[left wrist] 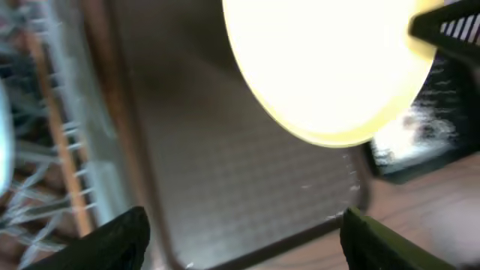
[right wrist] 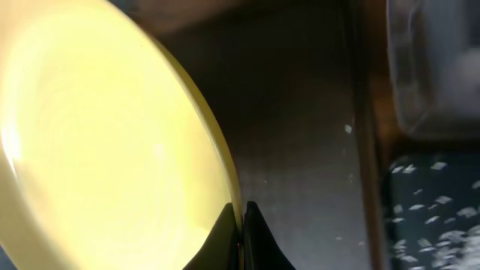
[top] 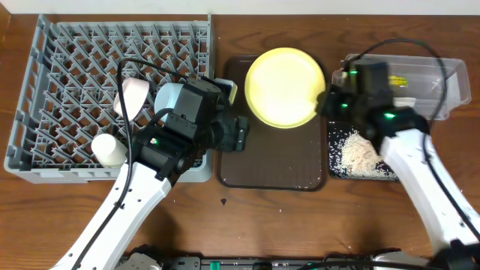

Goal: Sort waste into correct bins and load items into the dishwasher

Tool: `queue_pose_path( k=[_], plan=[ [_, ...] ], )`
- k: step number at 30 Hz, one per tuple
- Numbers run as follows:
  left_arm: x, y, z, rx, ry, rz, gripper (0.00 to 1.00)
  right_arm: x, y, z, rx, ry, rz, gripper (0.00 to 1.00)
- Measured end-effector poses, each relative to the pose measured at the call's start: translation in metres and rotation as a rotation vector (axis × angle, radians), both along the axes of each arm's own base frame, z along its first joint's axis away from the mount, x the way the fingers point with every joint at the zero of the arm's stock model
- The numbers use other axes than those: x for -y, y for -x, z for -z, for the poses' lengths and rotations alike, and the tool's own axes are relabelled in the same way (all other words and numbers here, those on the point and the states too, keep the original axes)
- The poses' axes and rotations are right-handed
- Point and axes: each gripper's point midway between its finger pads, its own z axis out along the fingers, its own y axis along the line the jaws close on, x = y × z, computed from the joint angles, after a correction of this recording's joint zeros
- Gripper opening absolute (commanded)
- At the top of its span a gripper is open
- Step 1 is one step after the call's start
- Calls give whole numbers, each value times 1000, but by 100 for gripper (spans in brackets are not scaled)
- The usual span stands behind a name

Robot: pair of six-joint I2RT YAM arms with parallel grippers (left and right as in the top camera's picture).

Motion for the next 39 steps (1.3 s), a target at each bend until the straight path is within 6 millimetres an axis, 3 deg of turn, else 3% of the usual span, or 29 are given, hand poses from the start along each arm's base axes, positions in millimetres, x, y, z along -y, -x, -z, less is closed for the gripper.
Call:
queue_pose_path(
  k=[4,9,14,20,22,25,30,31,33,34,36,39],
  plan=[
    [22,0,-17,-6,153,44,82,10,13,-15,23,-53,-105,1],
    [44,6,-35,-29,296,108,83,1,27,-19,21,-110,-228,1],
    [51,14,-38,-68,347,139,82,-19,41,-29,62,-178,-387,1],
    [52,20,-36,-105,358,149,82,-23,44,-33,88,-191,-438,1],
    [52,21,-36,-110,359,149,71,-23,44,-33,93,-189,-443,1],
    [53,21,-36,-116,364,143,37,-24,46,-35,101,-198,-461,1],
    [52,20,-36,-111,363,138,9,-28,50,-36,108,-212,-494,1],
    [50,18,-35,-108,354,123,8,-29,51,-37,109,-214,-498,8],
    [43,13,-30,-106,330,92,8,-30,52,-39,114,-220,-504,45],
    [42,12,-29,-103,325,89,8,-31,53,-40,121,-216,-511,54],
    [39,13,-25,-103,297,79,8,-31,53,-40,121,-211,-513,62],
    [19,12,-9,-114,187,-6,8,-26,53,-36,107,-195,-497,64]
  ],
)
